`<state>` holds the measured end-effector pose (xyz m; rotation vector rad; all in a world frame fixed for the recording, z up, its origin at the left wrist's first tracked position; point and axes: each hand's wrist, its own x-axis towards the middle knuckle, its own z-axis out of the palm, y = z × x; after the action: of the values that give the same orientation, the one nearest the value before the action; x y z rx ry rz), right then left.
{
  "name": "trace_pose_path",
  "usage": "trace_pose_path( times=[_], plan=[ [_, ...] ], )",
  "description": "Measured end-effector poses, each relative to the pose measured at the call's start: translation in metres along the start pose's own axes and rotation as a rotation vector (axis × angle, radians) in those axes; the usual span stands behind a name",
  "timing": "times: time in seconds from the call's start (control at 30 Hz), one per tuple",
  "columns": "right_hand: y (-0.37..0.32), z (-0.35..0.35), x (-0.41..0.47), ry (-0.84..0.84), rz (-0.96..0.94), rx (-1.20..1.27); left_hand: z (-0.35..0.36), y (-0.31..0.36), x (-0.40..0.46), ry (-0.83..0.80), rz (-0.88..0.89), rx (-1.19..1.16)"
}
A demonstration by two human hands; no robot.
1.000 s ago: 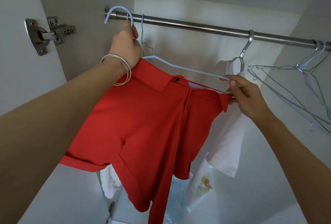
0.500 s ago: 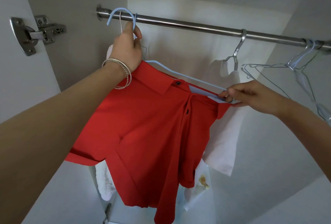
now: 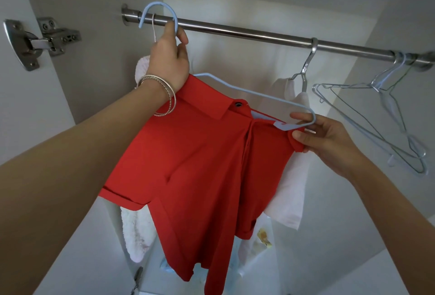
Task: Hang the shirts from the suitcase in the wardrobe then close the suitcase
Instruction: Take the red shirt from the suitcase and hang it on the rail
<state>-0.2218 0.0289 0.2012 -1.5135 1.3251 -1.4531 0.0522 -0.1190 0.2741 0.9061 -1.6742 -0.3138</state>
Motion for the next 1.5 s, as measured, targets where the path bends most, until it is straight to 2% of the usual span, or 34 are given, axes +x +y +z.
trace_pose_path(
  times=[0.4,0.5,0.63,0.77,0.87,1.03,1.2,1.33,1.5],
  plan=[
    [-0.016,-0.018,-0.006,0.010,-0.126,-0.189,-0.001,0.005,0.002,-0.058,0.001,0.108],
    [-0.019,-0.023,-0.005,0.013,-0.193,-0.333,0.001,0.006,0.002,-0.068,0.002,0.107],
    [-0.022,-0.029,-0.006,-0.044,-0.258,-0.613,0.003,0.010,0.002,-0.068,-0.003,0.096],
    [-0.026,-0.028,-0.009,-0.213,-0.199,-0.679,-0.002,0.011,0.004,-0.051,-0.005,0.096],
    [-0.029,-0.026,-0.008,-0.230,-0.301,-0.795,-0.002,0.007,0.005,-0.034,-0.016,0.099],
    [-0.038,-0.025,-0.007,-0.073,-0.389,-0.523,-0.001,0.002,0.006,-0.004,-0.024,0.110],
    [-0.034,-0.021,-0.008,-0.050,-0.294,-0.406,0.004,-0.002,0.003,-0.029,-0.024,0.107],
    [-0.022,-0.022,-0.010,-0.098,-0.244,-0.386,0.010,-0.010,-0.004,-0.053,-0.007,0.073],
    [-0.016,-0.022,-0.016,-0.212,-0.167,-0.570,0.014,-0.017,-0.010,-0.124,-0.004,0.085]
  ],
)
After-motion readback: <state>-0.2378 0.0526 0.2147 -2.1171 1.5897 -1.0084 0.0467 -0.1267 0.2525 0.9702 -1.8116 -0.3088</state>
